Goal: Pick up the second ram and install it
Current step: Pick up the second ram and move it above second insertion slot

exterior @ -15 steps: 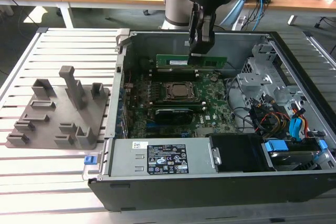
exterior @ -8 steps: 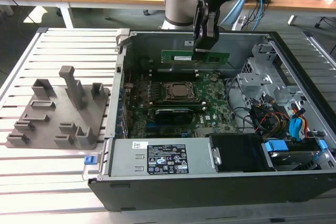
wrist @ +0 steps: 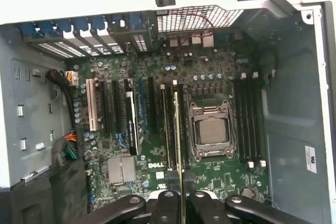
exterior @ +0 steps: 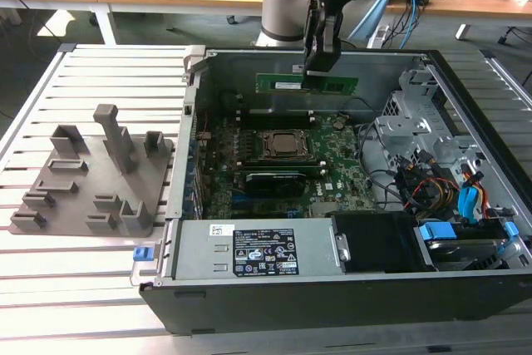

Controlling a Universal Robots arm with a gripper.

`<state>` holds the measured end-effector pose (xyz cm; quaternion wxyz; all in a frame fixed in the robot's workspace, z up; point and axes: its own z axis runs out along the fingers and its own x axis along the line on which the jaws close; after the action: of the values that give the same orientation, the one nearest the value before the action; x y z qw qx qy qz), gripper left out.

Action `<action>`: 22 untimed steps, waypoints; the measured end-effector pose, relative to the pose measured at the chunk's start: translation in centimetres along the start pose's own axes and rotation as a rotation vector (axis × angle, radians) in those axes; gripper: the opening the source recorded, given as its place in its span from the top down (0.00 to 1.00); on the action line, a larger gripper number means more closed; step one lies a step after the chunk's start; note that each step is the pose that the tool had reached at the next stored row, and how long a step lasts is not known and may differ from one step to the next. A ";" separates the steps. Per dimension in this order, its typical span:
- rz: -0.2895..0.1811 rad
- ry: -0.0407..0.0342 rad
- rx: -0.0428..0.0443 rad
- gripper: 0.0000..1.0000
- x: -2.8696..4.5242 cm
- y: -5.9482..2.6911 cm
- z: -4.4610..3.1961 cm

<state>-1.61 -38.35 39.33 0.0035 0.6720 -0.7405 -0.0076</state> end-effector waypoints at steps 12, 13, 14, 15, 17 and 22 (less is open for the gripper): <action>0.000 0.0000 -0.0017 0.86 -0.14 -0.53 1.37; 0.000 -0.0001 -0.0017 0.86 -0.15 -0.55 1.50; 0.000 0.0000 -0.0018 0.86 -0.15 -0.58 1.64; 0.000 0.0000 -0.0018 0.86 -0.15 -0.60 1.78; 0.000 0.0001 -0.0019 0.86 -0.16 -0.66 2.10; 0.000 0.0000 -0.0019 0.86 -0.16 -0.69 2.64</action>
<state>-0.95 -38.24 36.68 0.0042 0.6720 -0.7405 -0.0083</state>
